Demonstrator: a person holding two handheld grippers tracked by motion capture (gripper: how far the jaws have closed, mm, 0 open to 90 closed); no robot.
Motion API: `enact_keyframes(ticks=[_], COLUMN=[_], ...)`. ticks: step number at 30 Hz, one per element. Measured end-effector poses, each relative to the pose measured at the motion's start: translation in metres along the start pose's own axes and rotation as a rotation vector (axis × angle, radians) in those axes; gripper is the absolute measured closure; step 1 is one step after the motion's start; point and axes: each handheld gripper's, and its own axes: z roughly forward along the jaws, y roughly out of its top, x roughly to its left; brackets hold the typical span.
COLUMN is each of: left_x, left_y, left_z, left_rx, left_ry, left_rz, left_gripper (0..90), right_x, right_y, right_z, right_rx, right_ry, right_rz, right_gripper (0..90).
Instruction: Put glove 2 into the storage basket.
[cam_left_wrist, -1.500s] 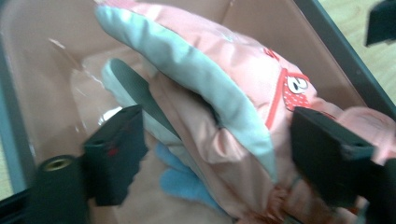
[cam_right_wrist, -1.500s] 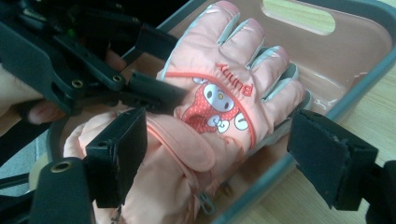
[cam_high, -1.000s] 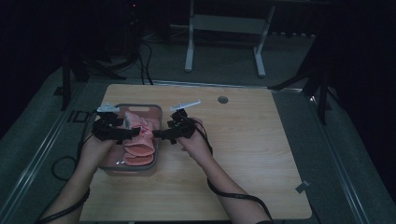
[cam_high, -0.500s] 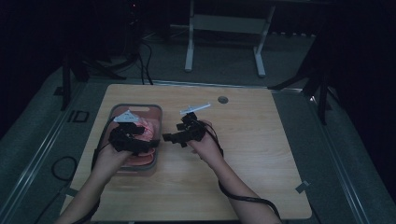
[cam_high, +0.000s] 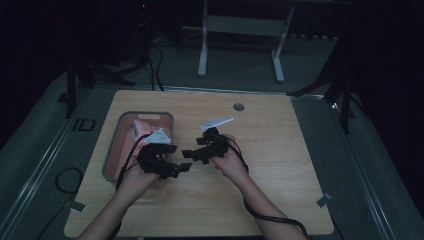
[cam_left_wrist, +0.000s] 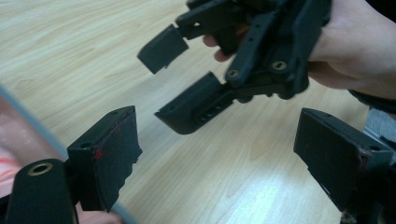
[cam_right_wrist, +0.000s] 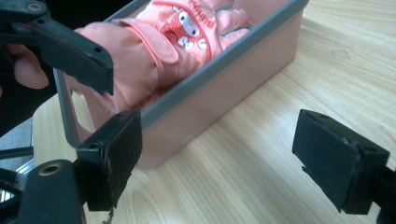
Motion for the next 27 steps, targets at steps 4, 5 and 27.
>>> enact_keyframes(ticks=[4,5,27], left_x=[-0.009,-0.011,-0.046], left_y=[-0.001,-0.002,-0.022], left_z=[0.009,0.010,0.064], left_rx=[0.005,0.005,0.062], left_ry=[-0.020,-0.025,-0.140], left_rz=[0.011,0.016,0.082], left_gripper=[14.4,14.4,14.4], right_x=[-0.006,-0.007,-0.033], right_y=[-0.010,-0.013,-0.070], right_z=[-0.005,-0.006,-0.027], right_rx=[0.003,0.004,0.003], right_ry=[0.003,0.004,-0.028], right_rz=[-0.008,-0.008,-0.043], right_gripper=[16.0,16.0,14.4])
